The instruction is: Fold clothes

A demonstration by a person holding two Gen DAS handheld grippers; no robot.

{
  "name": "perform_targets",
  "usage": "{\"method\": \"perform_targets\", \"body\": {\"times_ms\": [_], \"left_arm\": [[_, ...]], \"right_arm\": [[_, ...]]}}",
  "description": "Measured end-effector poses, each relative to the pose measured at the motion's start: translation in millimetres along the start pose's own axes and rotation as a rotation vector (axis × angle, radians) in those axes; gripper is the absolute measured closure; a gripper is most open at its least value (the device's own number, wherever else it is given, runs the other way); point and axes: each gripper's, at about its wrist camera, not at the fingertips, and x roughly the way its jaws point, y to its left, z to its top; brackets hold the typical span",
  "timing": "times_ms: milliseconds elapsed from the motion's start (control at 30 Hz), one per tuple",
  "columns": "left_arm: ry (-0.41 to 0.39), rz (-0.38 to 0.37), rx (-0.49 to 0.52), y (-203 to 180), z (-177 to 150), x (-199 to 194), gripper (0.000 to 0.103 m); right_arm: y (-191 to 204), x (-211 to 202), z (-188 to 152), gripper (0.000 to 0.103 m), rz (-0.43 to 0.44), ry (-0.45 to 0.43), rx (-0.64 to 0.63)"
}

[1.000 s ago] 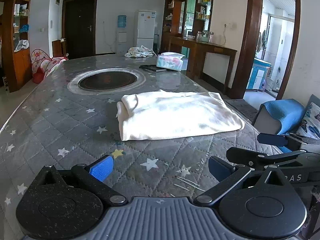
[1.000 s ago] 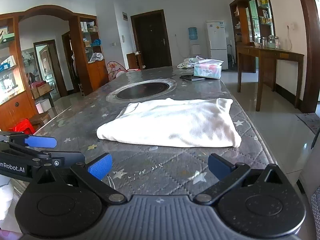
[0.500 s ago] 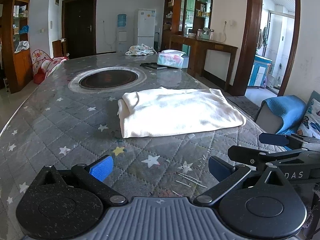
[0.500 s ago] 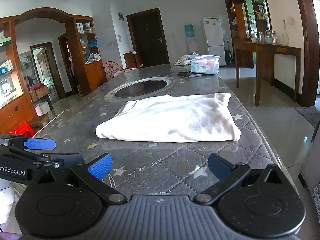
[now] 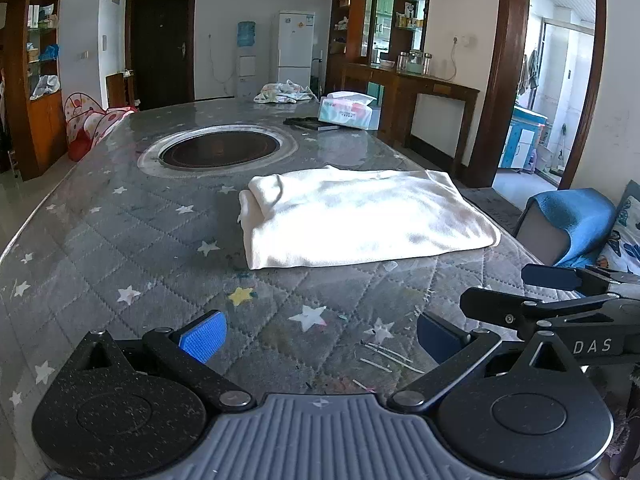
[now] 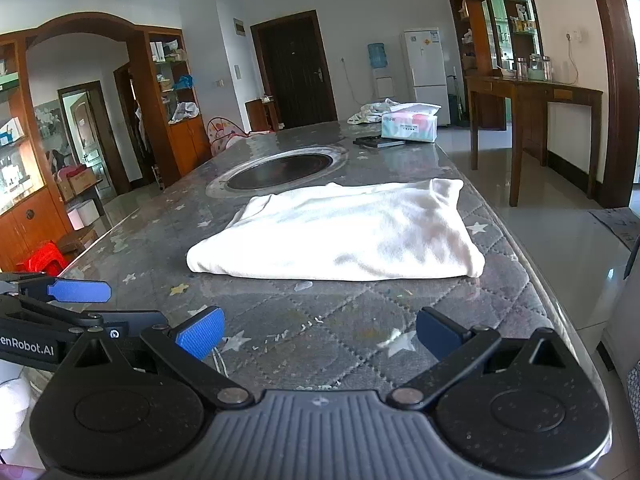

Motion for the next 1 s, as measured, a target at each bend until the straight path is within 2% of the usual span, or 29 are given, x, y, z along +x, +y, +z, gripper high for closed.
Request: {"method": "perform_targets", "body": {"times_ms": [667, 1000], "left_arm": [[0.011, -0.005, -0.004, 2.6, 3.9, 8.0, 0.000], [0.035, -0.002, -0.004, 10.0, 8.8, 21.2, 0.000]], "right_arm": [[-0.7, 5.8, 4.6, 0.000, -0.023, 0.002, 0.014], [-2.1, 21.2, 8.0, 0.000, -0.044, 0.041, 0.010]]}}
